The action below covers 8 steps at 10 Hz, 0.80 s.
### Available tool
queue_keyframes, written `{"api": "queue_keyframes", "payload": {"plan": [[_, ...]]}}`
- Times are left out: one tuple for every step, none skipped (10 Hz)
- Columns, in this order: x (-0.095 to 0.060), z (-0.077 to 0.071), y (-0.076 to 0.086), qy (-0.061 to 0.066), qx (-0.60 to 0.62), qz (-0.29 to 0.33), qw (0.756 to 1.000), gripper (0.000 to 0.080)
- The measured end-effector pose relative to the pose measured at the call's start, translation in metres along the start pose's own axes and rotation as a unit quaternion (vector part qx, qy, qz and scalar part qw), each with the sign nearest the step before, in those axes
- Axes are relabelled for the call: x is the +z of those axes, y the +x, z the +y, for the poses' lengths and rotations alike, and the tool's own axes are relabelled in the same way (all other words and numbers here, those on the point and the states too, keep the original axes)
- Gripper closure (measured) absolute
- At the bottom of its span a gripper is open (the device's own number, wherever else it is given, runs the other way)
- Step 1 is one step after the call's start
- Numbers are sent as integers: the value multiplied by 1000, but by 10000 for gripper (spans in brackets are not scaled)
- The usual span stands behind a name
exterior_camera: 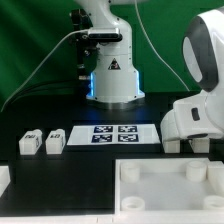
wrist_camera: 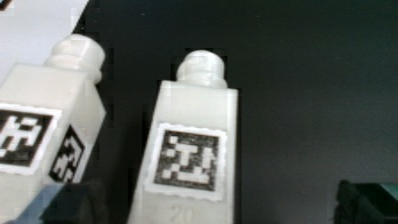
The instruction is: Assemble one leg
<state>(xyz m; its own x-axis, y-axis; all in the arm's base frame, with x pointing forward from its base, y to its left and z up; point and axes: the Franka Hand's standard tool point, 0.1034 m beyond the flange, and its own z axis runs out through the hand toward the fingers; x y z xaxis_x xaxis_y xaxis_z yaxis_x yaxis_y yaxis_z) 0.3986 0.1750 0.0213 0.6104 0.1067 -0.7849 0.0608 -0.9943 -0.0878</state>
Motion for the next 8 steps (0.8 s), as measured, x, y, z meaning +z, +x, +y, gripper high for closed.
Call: {"api": "queue_keyframes", "payload": {"plan": [[2, 1, 0, 0, -1, -1, 1000, 150], [5, 2, 3, 1, -1, 1, 1000, 150], [7, 2, 4, 1, -1, 1, 1000, 150], [7, 2, 4, 1, -1, 1, 1000, 150], [7, 1, 4, 1, -1, 1, 1000, 150], [7, 1, 4, 1, -1, 1, 1000, 150], [7, 1, 4, 1, -1, 1, 1000, 150], [7, 1, 4, 1, -1, 1, 1000, 150]]}}
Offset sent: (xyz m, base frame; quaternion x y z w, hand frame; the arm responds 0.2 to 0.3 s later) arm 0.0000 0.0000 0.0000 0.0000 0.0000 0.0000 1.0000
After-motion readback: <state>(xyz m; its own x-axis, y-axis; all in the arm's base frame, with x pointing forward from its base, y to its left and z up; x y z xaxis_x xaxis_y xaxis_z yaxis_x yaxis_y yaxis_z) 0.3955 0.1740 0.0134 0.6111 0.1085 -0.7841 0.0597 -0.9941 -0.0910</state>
